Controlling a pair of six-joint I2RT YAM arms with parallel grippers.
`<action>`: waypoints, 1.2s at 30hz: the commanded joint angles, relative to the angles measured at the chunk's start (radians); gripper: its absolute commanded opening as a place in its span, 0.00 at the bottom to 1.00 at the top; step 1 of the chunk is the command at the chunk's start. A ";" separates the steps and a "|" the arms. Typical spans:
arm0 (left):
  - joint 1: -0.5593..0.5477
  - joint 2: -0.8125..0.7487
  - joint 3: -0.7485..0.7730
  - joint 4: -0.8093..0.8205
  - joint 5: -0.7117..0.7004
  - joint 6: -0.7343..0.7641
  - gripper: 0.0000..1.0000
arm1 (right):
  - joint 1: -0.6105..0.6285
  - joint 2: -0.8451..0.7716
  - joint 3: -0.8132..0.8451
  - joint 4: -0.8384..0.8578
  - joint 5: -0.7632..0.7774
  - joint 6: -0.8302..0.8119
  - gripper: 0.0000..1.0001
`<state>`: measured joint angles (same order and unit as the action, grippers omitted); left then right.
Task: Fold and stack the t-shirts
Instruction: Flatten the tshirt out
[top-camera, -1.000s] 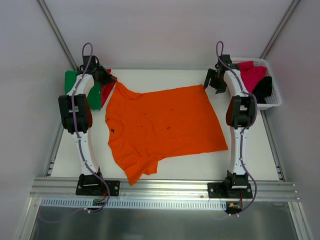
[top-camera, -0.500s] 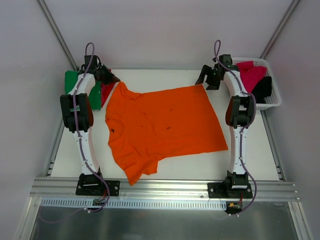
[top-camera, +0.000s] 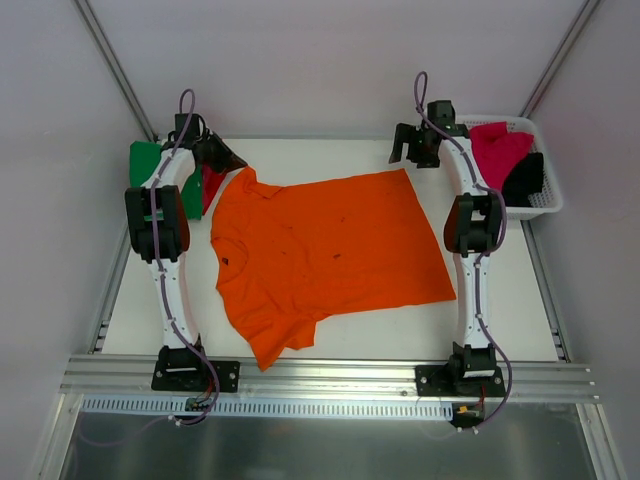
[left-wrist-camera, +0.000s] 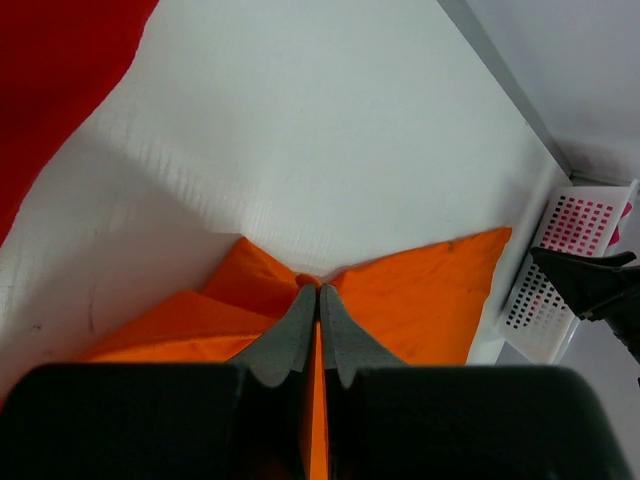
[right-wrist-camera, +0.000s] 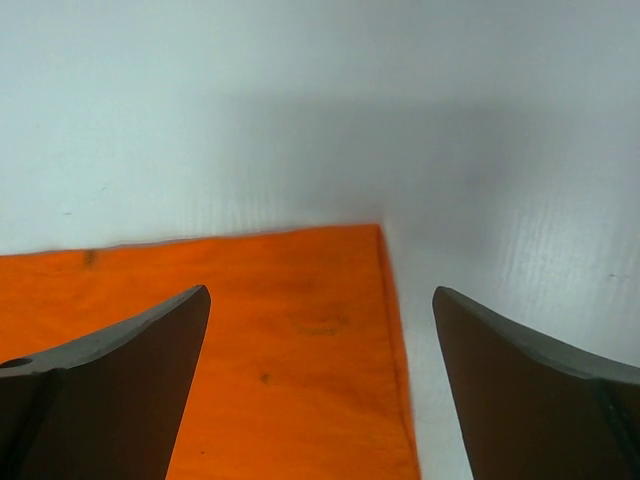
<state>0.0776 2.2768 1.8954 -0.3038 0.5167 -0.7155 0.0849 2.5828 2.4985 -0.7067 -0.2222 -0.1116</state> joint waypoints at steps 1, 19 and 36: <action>-0.007 0.009 0.033 0.005 0.040 0.007 0.00 | -0.007 0.008 0.034 0.019 0.064 -0.049 0.99; -0.009 0.006 -0.001 0.019 0.063 -0.007 0.00 | -0.043 -0.168 -0.281 0.145 -0.028 0.150 0.47; -0.009 0.003 -0.048 0.043 0.068 -0.002 0.00 | 0.199 -0.792 -1.137 0.346 0.199 0.202 0.00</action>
<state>0.0772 2.2932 1.8561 -0.2821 0.5655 -0.7174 0.2359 1.8725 1.5295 -0.3866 -0.0738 0.0395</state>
